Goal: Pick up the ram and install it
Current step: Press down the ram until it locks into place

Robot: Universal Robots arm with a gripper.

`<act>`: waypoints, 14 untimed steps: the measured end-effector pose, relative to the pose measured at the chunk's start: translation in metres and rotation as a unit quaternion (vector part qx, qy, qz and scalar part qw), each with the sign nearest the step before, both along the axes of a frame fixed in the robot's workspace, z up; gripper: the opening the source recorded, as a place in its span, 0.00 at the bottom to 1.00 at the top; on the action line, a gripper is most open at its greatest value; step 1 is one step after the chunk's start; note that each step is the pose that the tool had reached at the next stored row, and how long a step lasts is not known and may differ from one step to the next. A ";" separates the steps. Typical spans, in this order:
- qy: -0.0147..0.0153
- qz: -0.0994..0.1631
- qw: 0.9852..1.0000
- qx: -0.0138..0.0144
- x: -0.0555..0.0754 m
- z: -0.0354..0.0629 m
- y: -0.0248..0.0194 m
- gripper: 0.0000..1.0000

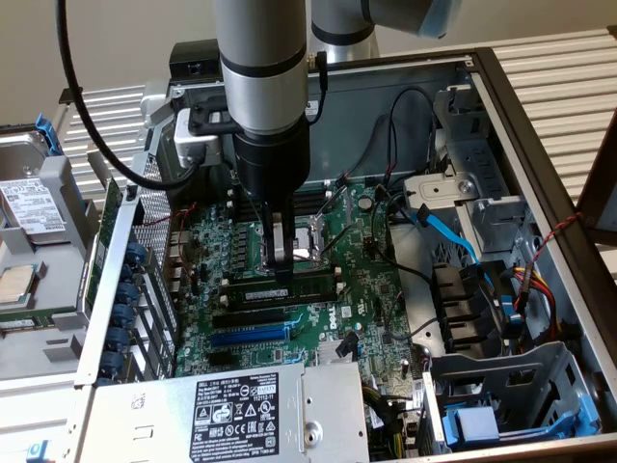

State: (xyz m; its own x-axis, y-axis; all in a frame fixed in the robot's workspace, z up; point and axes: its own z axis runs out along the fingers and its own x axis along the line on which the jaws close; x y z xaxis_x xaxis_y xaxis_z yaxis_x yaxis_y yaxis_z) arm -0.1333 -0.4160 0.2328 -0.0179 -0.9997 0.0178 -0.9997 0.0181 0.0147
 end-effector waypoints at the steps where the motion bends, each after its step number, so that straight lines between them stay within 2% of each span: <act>1: 0.000 0.000 1.000 0.000 0.000 0.0000 -0.0002 0.11; 14: -0.001 0.001 1.000 0.000 0.000 -0.0015 -0.0008 0.11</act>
